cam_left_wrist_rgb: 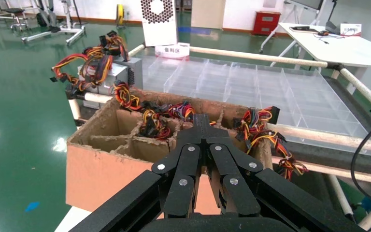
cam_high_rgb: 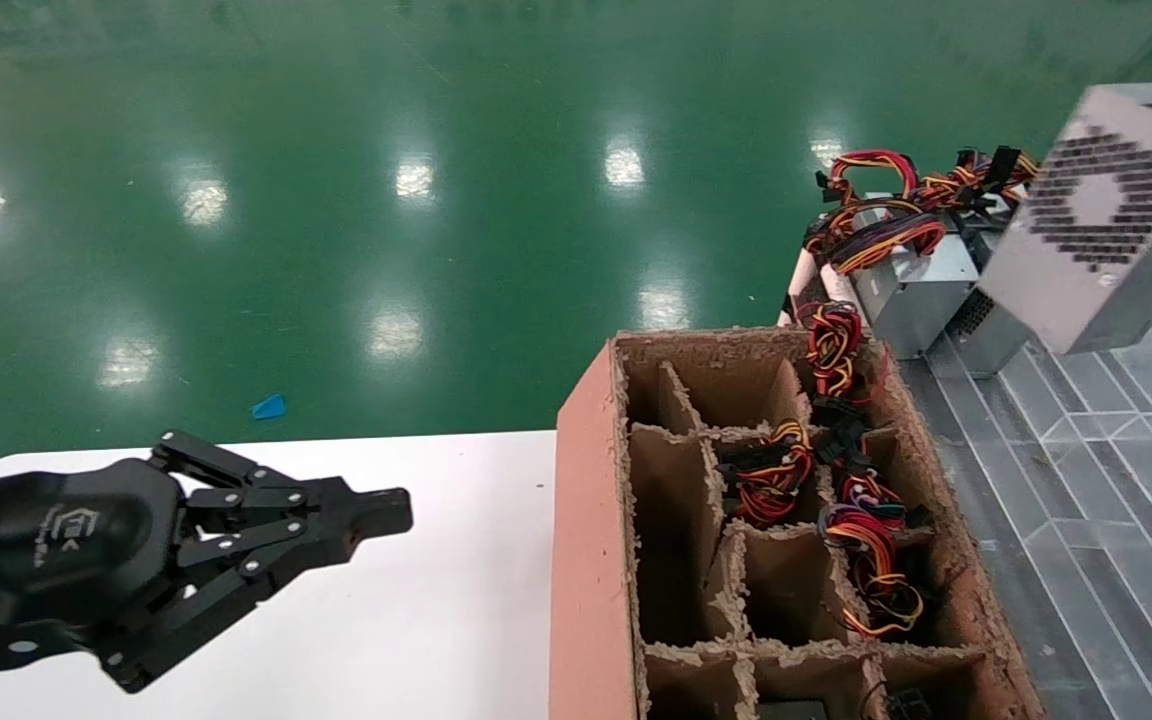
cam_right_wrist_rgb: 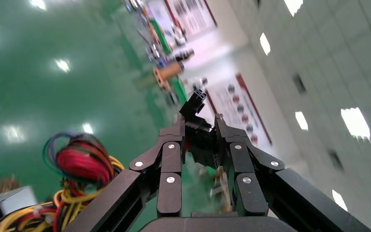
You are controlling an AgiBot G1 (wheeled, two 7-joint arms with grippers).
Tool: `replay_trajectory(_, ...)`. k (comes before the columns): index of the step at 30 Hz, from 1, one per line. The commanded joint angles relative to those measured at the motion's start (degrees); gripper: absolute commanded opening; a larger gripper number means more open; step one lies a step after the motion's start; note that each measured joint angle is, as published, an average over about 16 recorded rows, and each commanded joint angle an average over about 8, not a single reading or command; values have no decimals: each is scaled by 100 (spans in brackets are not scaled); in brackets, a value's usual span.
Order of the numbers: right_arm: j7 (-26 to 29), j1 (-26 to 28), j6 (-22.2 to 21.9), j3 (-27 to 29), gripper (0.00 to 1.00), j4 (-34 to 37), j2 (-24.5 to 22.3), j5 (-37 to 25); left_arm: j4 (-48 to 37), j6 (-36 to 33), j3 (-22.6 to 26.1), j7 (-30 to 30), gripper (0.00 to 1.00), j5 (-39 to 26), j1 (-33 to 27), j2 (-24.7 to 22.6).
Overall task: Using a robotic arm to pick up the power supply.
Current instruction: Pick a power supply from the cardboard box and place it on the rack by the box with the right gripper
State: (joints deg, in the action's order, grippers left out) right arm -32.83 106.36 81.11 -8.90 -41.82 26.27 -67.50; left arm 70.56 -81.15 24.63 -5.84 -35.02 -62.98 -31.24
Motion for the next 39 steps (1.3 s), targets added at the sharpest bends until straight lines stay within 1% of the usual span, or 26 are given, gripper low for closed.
replay_trajectory(1, -53, 24, -12, 30, 0, 201, -164, -48, 0, 0, 0, 0, 0, 0, 0, 0)
replay_trajectory(7, -388, -91, -56, 128, 0, 1047, -453, -49, 0, 0, 0, 0, 0, 0, 0, 0)
replay_trajectory(13, -779, -122, -177, 156, 0, 1953, -552, -104, 0, 0, 0, 0, 0, 0, 0, 0)
replay_trajectory(17, -1035, -111, -345, 155, 0, 2554, -546, -157, 0, 0, 0, 0, 0, 0, 0, 0)
replay_trajectory(20, -1210, -97, -603, 159, 0, 2985, -507, -188, 0, 0, 0, 0, 0, 0, 0, 0)
replay_trajectory(27, -1484, -75, -1626, 177, 0, 3709, -193, -230, 0, 0, 0, 0, 0, 0, 0, 0)
replay_trajectory(30, -1550, -79, -1934, 198, 0, 3881, 21, -206, 0, 0, 0, 0, 0, 0, 0, 0)
replay_trajectory(34, -1633, -89, -2126, 244, 0, 4011, 298, -141, 0, 0, 0, 0, 0, 0, 0, 0)
replay_trajectory(39, -1749, -113, -2182, 270, 0, 4069, 564, -101, 0, 0, 0, 0, 0, 0, 0, 0)
